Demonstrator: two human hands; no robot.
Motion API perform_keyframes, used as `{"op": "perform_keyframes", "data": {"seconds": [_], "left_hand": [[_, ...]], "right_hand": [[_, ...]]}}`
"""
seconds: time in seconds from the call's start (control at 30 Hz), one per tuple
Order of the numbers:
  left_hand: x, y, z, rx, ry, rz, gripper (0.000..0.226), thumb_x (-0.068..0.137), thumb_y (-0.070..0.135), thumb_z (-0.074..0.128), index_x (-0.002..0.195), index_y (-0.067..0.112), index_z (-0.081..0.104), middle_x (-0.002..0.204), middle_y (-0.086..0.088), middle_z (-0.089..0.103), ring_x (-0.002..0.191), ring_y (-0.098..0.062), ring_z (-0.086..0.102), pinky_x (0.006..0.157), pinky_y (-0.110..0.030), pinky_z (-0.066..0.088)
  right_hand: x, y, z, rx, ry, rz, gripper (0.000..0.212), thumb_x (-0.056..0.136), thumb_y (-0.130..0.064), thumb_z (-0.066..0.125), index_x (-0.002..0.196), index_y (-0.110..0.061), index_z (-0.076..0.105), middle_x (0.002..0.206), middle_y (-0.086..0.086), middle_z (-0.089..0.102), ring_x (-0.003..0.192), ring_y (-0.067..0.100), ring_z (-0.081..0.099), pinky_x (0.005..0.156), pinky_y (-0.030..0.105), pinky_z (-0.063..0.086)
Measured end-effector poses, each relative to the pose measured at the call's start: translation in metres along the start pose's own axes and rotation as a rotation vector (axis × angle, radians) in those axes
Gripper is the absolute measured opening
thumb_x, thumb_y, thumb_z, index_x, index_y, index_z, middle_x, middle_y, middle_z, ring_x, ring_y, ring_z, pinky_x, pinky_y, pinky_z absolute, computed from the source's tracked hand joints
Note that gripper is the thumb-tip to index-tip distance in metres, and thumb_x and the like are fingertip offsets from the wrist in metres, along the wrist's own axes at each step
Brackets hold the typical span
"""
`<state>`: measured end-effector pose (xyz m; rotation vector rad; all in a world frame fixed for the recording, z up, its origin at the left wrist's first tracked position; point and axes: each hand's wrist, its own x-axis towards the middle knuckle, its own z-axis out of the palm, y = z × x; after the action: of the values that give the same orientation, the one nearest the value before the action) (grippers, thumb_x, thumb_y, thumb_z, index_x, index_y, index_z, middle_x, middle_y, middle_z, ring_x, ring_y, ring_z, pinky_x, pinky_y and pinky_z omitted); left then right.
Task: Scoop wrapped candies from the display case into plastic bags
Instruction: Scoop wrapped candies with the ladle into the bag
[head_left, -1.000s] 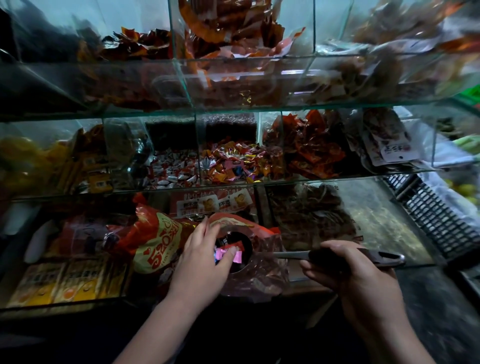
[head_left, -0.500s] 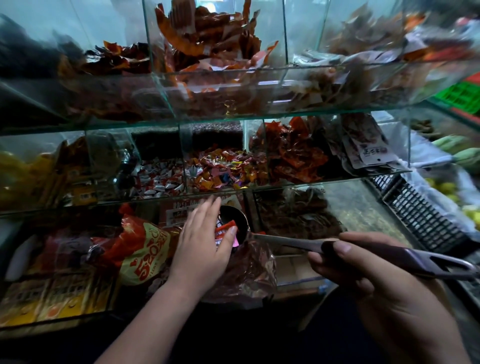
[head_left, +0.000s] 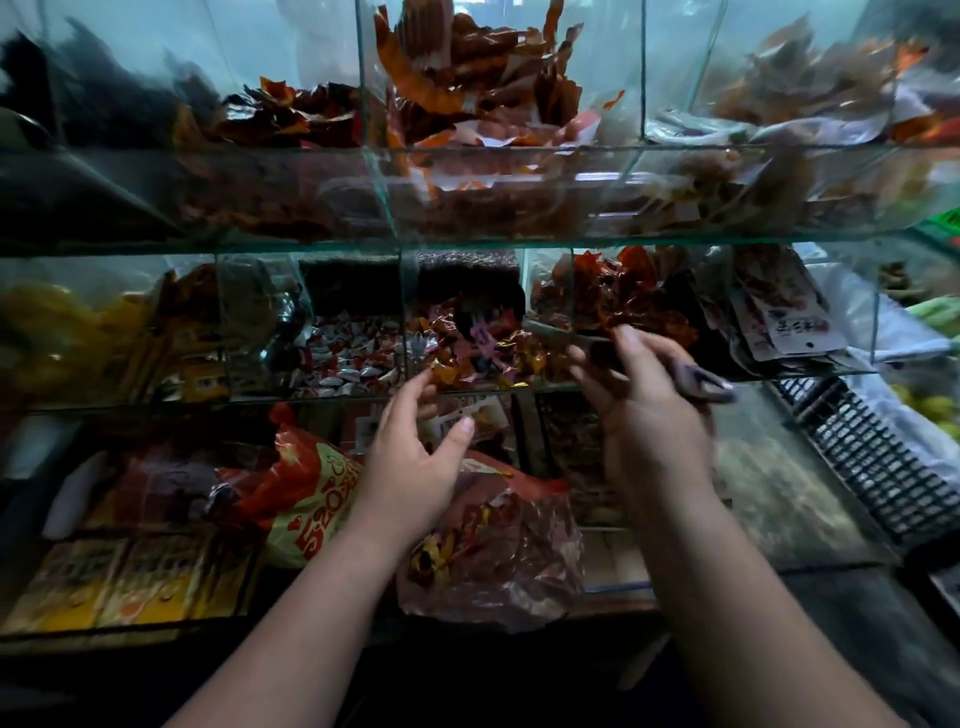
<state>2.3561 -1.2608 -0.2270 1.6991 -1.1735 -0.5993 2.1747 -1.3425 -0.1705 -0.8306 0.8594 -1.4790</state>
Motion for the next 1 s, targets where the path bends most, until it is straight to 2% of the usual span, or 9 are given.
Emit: {"op": "perform_keyframes", "data": {"seconds": [0.13, 0.23, 0.4, 0.57, 0.67, 0.73, 0.8, 0.9, 1.0], "left_hand": [[0.000, -0.003, -0.001, 0.055, -0.013, -0.054, 0.057, 0.094, 0.039, 0.066, 0.145, 0.040, 0.041, 0.136, 0.015, 0.052, 0.123, -0.004, 0.052, 0.105, -0.041, 0.050], [-0.002, -0.005, -0.002, 0.089, -0.017, -0.061, 0.054, 0.094, 0.036, 0.067, 0.142, 0.039, 0.044, 0.136, 0.014, 0.053, 0.124, -0.008, 0.053, 0.104, -0.042, 0.050], [-0.004, -0.007, -0.005, 0.094, 0.002, -0.068, 0.052, 0.095, 0.033, 0.067, 0.142, 0.038, 0.044, 0.134, 0.014, 0.053, 0.121, -0.008, 0.053, 0.103, -0.041, 0.051], [-0.006, 0.002, 0.000, 0.163, 0.024, 0.001, 0.057, 0.095, 0.033, 0.066, 0.146, 0.034, 0.041, 0.143, 0.016, 0.042, 0.121, 0.001, 0.039, 0.097, -0.022, 0.037], [-0.010, 0.005, 0.001, 0.162, 0.042, 0.020, 0.058, 0.095, 0.029, 0.067, 0.147, 0.031, 0.041, 0.146, 0.014, 0.039, 0.126, 0.000, 0.038, 0.099, -0.020, 0.033], [-0.014, 0.005, 0.000, 0.171, 0.069, 0.021, 0.059, 0.094, 0.025, 0.066, 0.147, 0.027, 0.041, 0.152, 0.009, 0.037, 0.135, -0.007, 0.038, 0.104, -0.022, 0.032], [-0.019, 0.005, -0.002, 0.190, 0.059, -0.009, 0.059, 0.092, 0.025, 0.066, 0.145, 0.028, 0.040, 0.149, 0.003, 0.044, 0.128, -0.004, 0.048, 0.100, -0.019, 0.037], [-0.032, 0.003, -0.001, 0.230, -0.001, -0.041, 0.039, 0.087, 0.029, 0.066, 0.112, 0.045, 0.041, 0.094, 0.006, 0.060, 0.057, -0.001, 0.053, 0.049, -0.012, 0.034], [-0.044, -0.001, 0.001, 0.275, -0.072, -0.010, 0.038, 0.085, 0.024, 0.065, 0.104, 0.043, 0.039, 0.100, 0.007, 0.062, 0.079, -0.009, 0.060, 0.058, -0.023, 0.044]], "right_hand": [[0.037, 0.039, 0.025, -0.843, -0.413, -0.533, 0.007, 0.093, -0.015, 0.070, 0.098, -0.013, 0.074, 0.097, -0.003, 0.072, 0.094, 0.011, 0.067, 0.086, 0.030, 0.055], [0.047, 0.046, 0.024, -1.141, -0.608, -0.575, 0.017, 0.096, -0.015, 0.066, 0.109, -0.006, 0.072, 0.112, 0.008, 0.066, 0.104, 0.024, 0.063, 0.092, 0.044, 0.052], [0.011, 0.019, 0.008, -1.126, -0.535, -0.646, 0.020, 0.098, -0.020, 0.064, 0.116, -0.012, 0.071, 0.131, 0.007, 0.061, 0.121, 0.021, 0.060, 0.100, 0.035, 0.052], [-0.057, -0.020, -0.011, -0.880, -0.441, -0.701, 0.012, 0.095, -0.015, 0.069, 0.105, -0.009, 0.074, 0.118, 0.005, 0.068, 0.119, 0.009, 0.062, 0.101, 0.021, 0.047], [-0.056, -0.048, -0.009, -0.931, -0.548, -0.212, 0.014, 0.098, -0.016, 0.062, 0.110, -0.016, 0.069, 0.127, 0.011, 0.066, 0.107, -0.008, 0.065, 0.091, 0.013, 0.047], [-0.049, -0.063, -0.029, -0.933, -0.884, 0.283, 0.043, 0.100, 0.002, 0.052, 0.141, -0.004, 0.047, 0.150, 0.022, 0.049, 0.126, 0.012, 0.061, 0.068, 0.004, 0.048], [-0.048, -0.081, -0.034, -0.906, -0.957, 0.393, 0.058, 0.098, 0.011, 0.045, 0.152, 0.001, 0.027, 0.156, 0.024, 0.040, 0.141, 0.031, 0.045, 0.057, 0.004, 0.044], [-0.043, -0.095, -0.008, -1.187, -0.834, 0.524, 0.057, 0.097, 0.012, 0.045, 0.151, 0.001, 0.030, 0.153, 0.027, 0.042, 0.119, 0.023, 0.049, 0.053, 0.004, 0.042], [-0.056, -0.102, -0.027, -1.006, -0.963, 0.569, 0.054, 0.098, 0.011, 0.043, 0.147, -0.006, 0.029, 0.152, 0.026, 0.044, 0.115, 0.019, 0.054, 0.055, 0.002, 0.039]]}}
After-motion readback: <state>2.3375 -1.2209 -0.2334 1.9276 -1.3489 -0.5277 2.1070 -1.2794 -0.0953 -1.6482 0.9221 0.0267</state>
